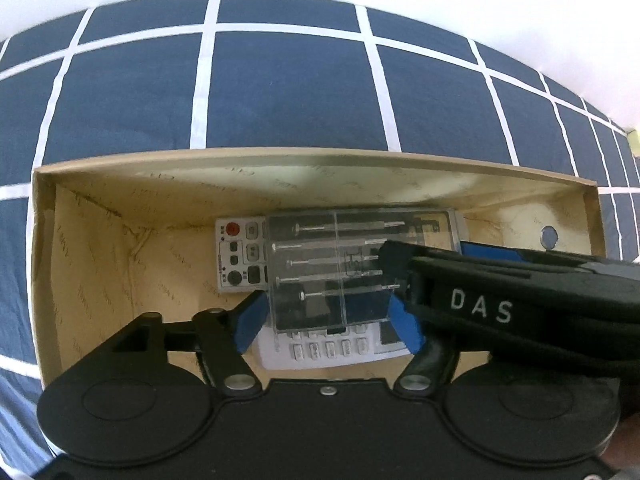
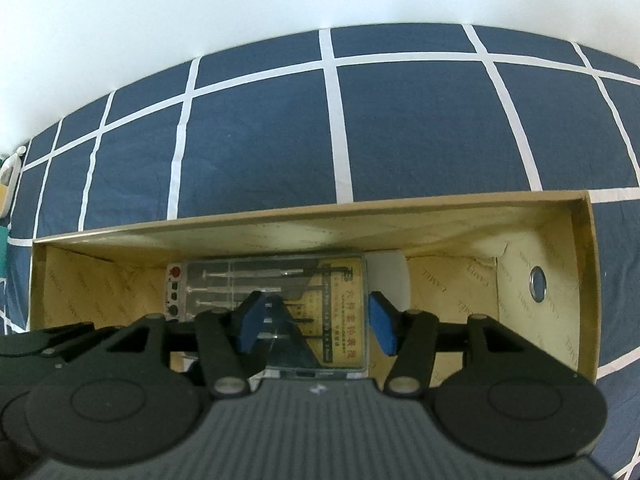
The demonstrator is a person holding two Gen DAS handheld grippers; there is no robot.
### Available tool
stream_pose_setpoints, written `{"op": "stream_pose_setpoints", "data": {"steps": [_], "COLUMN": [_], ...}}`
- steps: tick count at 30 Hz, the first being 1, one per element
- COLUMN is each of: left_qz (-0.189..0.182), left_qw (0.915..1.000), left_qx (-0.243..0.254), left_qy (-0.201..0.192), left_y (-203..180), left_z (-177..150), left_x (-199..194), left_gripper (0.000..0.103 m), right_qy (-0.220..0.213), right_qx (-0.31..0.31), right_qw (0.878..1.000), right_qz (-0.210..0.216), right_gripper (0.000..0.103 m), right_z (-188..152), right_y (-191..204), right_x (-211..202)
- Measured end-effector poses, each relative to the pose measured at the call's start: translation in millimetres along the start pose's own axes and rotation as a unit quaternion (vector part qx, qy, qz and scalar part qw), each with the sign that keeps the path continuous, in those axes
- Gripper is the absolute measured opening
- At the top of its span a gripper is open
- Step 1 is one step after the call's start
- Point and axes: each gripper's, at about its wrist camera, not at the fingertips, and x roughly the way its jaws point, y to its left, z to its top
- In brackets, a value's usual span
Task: Organize objects
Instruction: 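Lower the screwdriver set onto the remotes in the box and open both grippers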
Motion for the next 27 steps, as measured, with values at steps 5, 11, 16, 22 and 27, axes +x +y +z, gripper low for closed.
{"op": "stream_pose_setpoints", "data": {"steps": [5,11,16,22,27], "left_qz": [0.019,0.032,0.043,0.053,0.058], "left_qw": [0.9997,0.9993,0.9986,0.9969,0.9955], "left_qx": [0.009,0.006,0.005,0.004,0.008], "left_qy": [-0.008,-0.016,-0.029,-0.057,-0.075], "left_y": [-1,-5,-12,-26,-45], "left_z": [-3,-12,-24,-41,-57], "left_x": [-9,-20,-40,-71,-93], "left_gripper": [0.072,0.077,0.086,0.096,0.103], "right_qy": [-0.005,-0.013,-0.03,-0.059,-0.081], "right_qx": [0.014,0.018,0.016,0.012,0.019], "right_qw": [1.0,1.0,0.999,0.998,0.996], "right_qz": [0.008,0.014,0.021,0.016,0.01], "right_gripper": [0.059,0.071,0.085,0.096,0.103], "right_z": [-7,-19,-26,-37,-54], "right_y": [-3,-4,-6,-11,-22], "right_x": [0,-9,-31,-70,-103]}}
